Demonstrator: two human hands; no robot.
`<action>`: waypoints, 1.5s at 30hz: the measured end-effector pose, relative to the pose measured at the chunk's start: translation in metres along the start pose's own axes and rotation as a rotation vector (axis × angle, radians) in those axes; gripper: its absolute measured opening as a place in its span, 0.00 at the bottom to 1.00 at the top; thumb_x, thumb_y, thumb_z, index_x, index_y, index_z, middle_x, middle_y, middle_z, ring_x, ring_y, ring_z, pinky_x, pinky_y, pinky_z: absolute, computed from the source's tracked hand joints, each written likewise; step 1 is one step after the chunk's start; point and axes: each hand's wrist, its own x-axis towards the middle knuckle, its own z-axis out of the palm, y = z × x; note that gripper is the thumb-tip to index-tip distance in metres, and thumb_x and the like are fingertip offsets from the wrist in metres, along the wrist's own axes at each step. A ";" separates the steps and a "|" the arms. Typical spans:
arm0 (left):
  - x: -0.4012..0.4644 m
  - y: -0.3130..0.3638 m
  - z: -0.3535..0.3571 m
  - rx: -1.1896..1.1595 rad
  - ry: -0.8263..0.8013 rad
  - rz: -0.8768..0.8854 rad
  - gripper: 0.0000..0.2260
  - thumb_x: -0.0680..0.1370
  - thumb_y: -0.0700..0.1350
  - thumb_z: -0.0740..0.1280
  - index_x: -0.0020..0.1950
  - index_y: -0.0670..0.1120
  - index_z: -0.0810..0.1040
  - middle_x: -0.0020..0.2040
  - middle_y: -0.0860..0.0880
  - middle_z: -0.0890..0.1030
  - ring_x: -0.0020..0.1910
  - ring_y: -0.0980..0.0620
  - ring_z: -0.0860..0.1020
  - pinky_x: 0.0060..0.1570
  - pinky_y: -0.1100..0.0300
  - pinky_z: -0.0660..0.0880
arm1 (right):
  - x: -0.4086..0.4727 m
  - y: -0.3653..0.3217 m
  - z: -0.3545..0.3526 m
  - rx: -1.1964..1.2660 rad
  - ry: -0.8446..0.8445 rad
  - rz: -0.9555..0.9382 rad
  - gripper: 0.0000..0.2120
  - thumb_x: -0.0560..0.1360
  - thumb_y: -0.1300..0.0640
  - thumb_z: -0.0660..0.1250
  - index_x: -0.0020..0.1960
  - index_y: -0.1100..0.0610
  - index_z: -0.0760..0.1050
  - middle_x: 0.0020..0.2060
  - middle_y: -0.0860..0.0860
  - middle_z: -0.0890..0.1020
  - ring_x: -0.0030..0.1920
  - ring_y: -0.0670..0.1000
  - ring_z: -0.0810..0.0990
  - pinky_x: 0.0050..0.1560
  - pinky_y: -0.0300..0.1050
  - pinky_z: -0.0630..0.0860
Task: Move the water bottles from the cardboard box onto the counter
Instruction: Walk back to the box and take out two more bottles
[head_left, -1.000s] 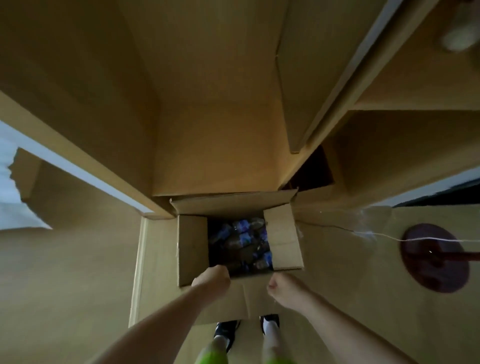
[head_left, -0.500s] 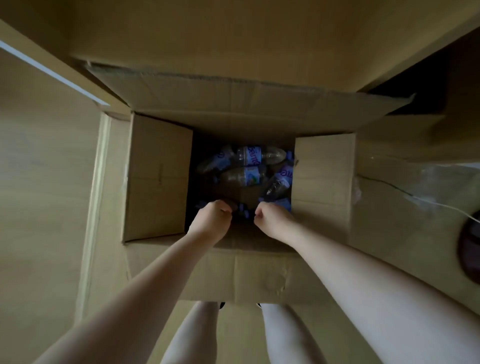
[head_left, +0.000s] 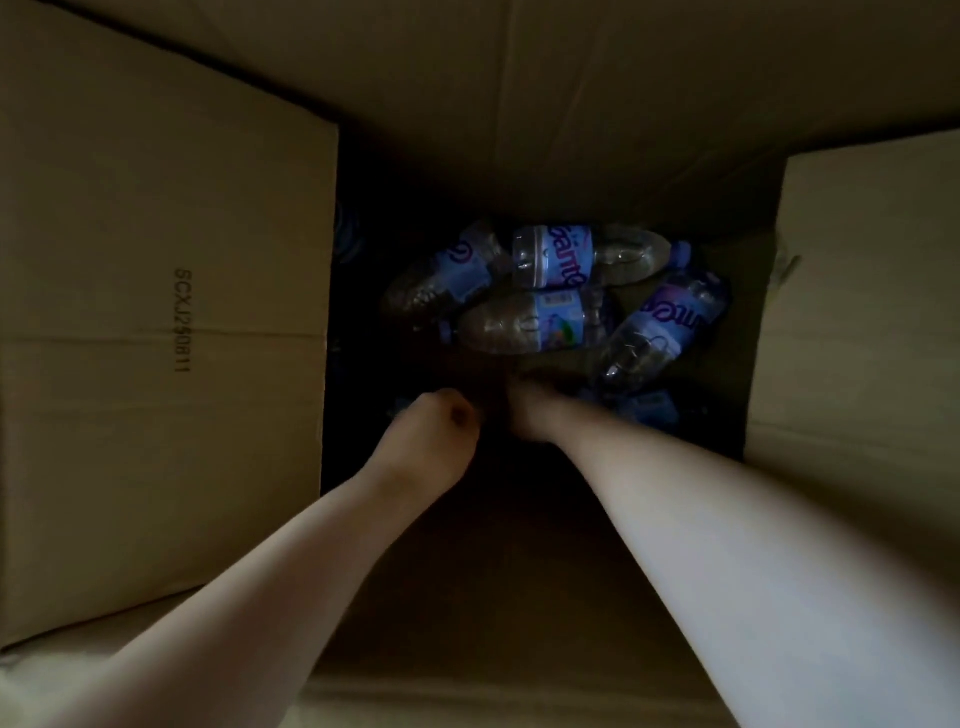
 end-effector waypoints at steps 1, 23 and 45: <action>0.003 -0.001 0.002 0.006 -0.011 -0.002 0.09 0.81 0.43 0.59 0.46 0.54 0.75 0.34 0.53 0.76 0.31 0.55 0.74 0.29 0.62 0.67 | 0.003 0.003 0.005 -0.026 0.001 0.010 0.21 0.80 0.59 0.60 0.71 0.62 0.66 0.70 0.62 0.68 0.70 0.62 0.68 0.68 0.54 0.66; -0.043 0.014 -0.003 0.115 -0.009 -0.105 0.22 0.77 0.43 0.66 0.70 0.51 0.67 0.61 0.47 0.75 0.53 0.48 0.77 0.46 0.57 0.76 | -0.098 -0.041 -0.053 -0.282 0.134 -0.116 0.15 0.80 0.56 0.60 0.65 0.57 0.74 0.61 0.57 0.78 0.61 0.59 0.77 0.47 0.47 0.68; -0.129 0.080 -0.044 -0.894 -0.242 0.140 0.32 0.67 0.60 0.74 0.68 0.56 0.69 0.58 0.50 0.82 0.56 0.50 0.82 0.54 0.50 0.79 | -0.217 -0.023 -0.128 0.967 0.096 -0.351 0.19 0.71 0.32 0.62 0.51 0.45 0.73 0.49 0.45 0.82 0.49 0.45 0.82 0.50 0.44 0.80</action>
